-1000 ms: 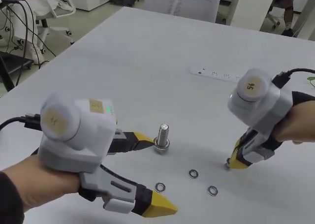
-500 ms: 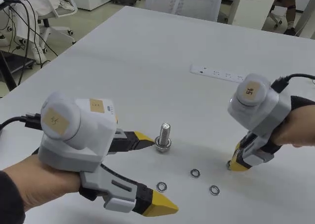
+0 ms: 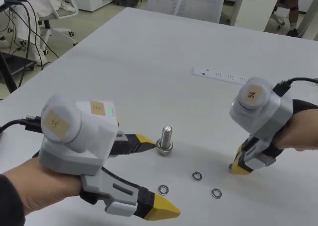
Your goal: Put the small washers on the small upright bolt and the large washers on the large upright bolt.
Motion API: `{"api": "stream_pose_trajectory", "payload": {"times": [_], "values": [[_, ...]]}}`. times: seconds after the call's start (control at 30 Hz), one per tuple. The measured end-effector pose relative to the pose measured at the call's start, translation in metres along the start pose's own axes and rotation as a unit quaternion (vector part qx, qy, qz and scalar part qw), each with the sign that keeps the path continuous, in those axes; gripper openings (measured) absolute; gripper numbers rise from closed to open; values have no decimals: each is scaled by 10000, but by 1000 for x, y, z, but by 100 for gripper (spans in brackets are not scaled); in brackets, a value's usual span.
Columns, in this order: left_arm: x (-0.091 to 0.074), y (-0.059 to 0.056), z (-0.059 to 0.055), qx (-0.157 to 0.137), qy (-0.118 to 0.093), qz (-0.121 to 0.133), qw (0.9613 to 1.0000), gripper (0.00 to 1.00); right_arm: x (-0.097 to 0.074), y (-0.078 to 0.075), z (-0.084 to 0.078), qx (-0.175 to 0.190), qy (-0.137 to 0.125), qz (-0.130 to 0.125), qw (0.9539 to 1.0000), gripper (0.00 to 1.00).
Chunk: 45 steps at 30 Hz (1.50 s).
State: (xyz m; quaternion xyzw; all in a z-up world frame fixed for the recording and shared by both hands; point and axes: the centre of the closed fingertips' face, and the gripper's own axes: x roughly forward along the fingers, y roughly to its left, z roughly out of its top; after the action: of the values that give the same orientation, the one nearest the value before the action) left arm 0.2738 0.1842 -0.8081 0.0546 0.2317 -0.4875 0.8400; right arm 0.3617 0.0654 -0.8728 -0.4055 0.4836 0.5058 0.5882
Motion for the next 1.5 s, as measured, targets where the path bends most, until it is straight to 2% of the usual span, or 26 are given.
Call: {"api": "stream_pose_trajectory", "payload": {"times": [0.23,0.47,0.63,0.87,1.17,1.4,1.5], "values": [[0,-2,1,11,-8,-7,10000,78,-3,0,0,22,-29,-8,10000,21],[0,-3,3,26,-22,-8,10000,78,-5,3,-2,58,-91,-2,9999,38],[-1,-3,3,41,-30,-10,10000,78,-8,4,-5,169,-160,-2,9997,44],[-2,-3,4,64,-49,-1,10000,78,-15,8,-14,268,-165,-45,9995,45],[-4,-3,5,87,-81,16,9999,78,-21,23,-24,378,-192,-23,9991,45],[-5,-4,7,110,-99,14,9999,78,-25,48,-25,352,-217,49,9991,44],[-5,-6,8,123,-103,3,9999,78,-25,53,-24,317,-238,83,9992,44]]}}
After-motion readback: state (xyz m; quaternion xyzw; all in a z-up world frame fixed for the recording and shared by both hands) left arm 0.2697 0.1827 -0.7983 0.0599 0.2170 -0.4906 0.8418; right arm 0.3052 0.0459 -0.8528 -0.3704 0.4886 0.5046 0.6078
